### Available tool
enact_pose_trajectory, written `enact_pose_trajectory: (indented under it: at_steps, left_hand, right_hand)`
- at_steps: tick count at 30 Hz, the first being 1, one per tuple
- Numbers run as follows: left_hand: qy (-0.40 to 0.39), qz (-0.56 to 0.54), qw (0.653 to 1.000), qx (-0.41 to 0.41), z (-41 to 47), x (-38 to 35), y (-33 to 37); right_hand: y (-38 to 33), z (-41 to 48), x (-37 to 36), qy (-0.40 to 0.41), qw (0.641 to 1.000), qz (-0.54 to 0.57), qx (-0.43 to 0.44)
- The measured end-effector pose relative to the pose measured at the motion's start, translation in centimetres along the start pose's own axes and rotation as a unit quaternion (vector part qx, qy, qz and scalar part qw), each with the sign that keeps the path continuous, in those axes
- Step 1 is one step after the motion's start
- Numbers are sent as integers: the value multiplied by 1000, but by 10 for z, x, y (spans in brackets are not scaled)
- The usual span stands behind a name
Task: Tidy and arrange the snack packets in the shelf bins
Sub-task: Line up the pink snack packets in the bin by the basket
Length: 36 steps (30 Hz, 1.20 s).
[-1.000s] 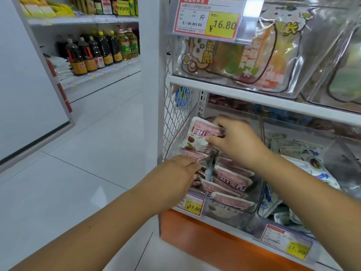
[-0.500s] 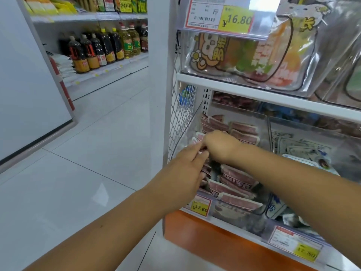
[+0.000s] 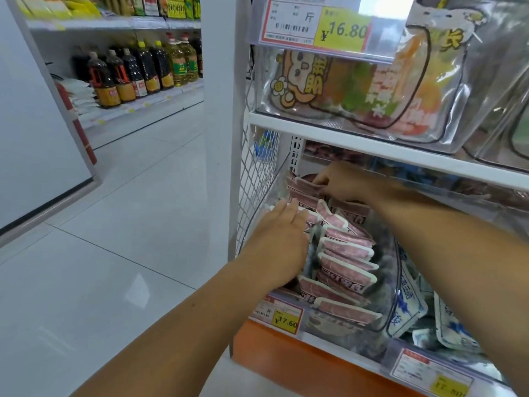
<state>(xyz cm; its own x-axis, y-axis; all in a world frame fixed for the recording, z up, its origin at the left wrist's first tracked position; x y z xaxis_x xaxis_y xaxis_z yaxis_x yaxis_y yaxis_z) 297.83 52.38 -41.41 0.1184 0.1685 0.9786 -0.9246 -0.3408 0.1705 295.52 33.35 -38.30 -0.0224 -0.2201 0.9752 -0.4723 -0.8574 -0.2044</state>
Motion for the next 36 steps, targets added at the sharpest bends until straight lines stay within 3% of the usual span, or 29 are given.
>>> enact_pose_trajectory:
  at_steps: [4,6,10,14,20,23,25,27,31,36]
  left_hand:
    - [-7,0,1000,-2,0,0,1]
    - [-7,1,1000,-4,4,-4,-1]
    - [-7,-45,999,11,14,-12,-4]
    - [21,-65,998,-12,27,-15,-5]
    - [1,-53,999,-4,41,-20,-3]
    - [-5,-38,999,8,42,-22,-5]
    - [-13,-37,999,15,41,-23,-5]
    - [-14,-36,999,19,41,-23,-6]
    - [-8,-40,999,15,39,-24,-9]
    - [-16,-47,999,6,37,-24,-10]
  right_hand:
    - [4,4,-5,111,992,54,23]
    - [2,7,-9,110,991,61,34]
    - [-4,5,-3,21,997,51,47]
    - [3,7,6,112,989,96,21]
    - [3,14,4,95,995,-6,-7]
    - [7,17,-3,147,982,-112,-44]
    - [10,15,-4,204,969,-126,-59]
    - [12,12,0,239,964,-102,-63]
    - [14,16,-7,159,982,-93,-39]
    - [14,2,8,154,986,66,-16]
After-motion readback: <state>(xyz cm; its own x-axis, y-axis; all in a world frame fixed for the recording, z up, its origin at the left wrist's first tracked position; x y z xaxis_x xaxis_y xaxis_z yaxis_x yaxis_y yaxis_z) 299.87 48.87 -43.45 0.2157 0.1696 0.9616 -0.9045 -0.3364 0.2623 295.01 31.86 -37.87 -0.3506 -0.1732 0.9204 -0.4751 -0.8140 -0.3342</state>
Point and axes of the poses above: each hand's wrist, its own z-axis towards the middle knuckle, its own x-axis out of the back of the hand, y = z × x, the point moved 3 cm from there along z, towards the middle knuckle, and after that the axes turned 7 degrees about x, right-handed, at the moved point
